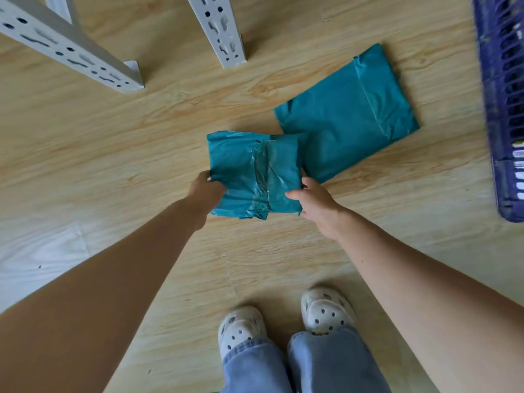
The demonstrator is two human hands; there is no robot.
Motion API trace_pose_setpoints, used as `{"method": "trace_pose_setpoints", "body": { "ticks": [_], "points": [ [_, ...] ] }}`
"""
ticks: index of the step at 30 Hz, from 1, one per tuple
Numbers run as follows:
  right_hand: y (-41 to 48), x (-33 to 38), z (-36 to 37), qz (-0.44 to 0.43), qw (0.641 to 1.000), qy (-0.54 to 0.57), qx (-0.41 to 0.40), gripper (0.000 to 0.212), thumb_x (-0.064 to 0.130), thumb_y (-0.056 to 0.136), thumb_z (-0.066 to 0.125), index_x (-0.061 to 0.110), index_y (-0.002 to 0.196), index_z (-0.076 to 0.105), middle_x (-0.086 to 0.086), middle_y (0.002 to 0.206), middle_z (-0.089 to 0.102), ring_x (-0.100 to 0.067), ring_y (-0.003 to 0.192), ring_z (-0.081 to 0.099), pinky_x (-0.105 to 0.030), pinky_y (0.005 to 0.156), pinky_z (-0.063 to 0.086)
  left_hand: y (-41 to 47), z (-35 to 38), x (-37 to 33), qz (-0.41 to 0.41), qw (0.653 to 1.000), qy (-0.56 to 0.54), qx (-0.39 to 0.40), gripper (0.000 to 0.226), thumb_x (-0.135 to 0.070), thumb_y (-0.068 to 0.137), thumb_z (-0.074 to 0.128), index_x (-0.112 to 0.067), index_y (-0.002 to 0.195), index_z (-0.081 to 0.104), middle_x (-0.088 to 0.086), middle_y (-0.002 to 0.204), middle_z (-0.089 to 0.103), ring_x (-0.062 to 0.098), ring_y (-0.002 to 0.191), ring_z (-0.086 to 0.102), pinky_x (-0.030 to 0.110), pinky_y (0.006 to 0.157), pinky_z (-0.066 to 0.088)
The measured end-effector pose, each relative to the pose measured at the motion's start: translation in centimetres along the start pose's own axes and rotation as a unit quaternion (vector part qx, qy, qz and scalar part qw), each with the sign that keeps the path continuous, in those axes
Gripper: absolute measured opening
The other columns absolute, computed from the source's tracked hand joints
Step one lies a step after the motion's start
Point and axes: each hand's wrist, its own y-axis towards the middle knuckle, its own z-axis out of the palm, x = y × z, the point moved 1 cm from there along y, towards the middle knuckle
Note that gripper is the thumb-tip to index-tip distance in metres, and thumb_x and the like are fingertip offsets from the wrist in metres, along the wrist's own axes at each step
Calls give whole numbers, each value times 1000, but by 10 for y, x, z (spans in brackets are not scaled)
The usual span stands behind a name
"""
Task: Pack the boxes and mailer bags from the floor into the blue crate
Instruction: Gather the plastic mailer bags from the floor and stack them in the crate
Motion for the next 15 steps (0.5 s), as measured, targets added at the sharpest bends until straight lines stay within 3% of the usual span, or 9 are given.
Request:
{"method": "trace_pose_setpoints", "body": {
  "ticks": [3, 5, 9, 12, 15],
  "points": [
    [-11, 1, 1, 0, 1000, 23, -5, 24, 15, 91, 56, 22, 112, 46, 6, 103, 58, -15, 98, 54, -26, 81, 42, -10, 0, -1, -6, 1000, -12, 5, 59, 0, 87, 45, -22, 142, 38, 4, 115, 51, 22, 102, 50, 33, 80, 39],
    [-27, 0, 0, -1, 1000, 24, -7, 31, 18, 90, 57, 20, 120, 48, 2, 113, 60, -15, 101, 56, -24, 71, 40, -28, -2, -2, -4, 1000, -16, 5, 57, 0, 88, 45, -21, 141, 39, 4, 111, 50, 21, 99, 49, 34, 79, 39],
    [-76, 5, -12, 5, 999, 24, -25, 39, 23, 91, 56, 18, 128, 45, -1, 116, 58, -17, 101, 55, -29, 79, 37, -79, -9, -9, 13, 1000, -21, 13, 52, -2, 90, 47, -21, 137, 41, 0, 102, 51, 10, 78, 48, 27, 66, 40],
    [-122, 11, -26, -3, 998, 42, -39, 41, 26, 92, 56, 17, 129, 43, 1, 113, 56, -14, 98, 54, -25, 72, 37, -126, -15, -19, 20, 999, -33, 19, 43, -8, 91, 50, -21, 131, 45, 1, 112, 53, 15, 88, 51, 32, 73, 40],
    [-173, 19, -46, -9, 994, 82, -66, 41, 33, 92, 55, 17, 129, 43, 2, 108, 55, -7, 86, 52, -19, 63, 35, -178, -21, -35, 23, 998, -48, 25, 24, -27, 94, 52, -21, 117, 51, 6, 123, 55, 20, 98, 53, 38, 82, 41]
  ]
}}
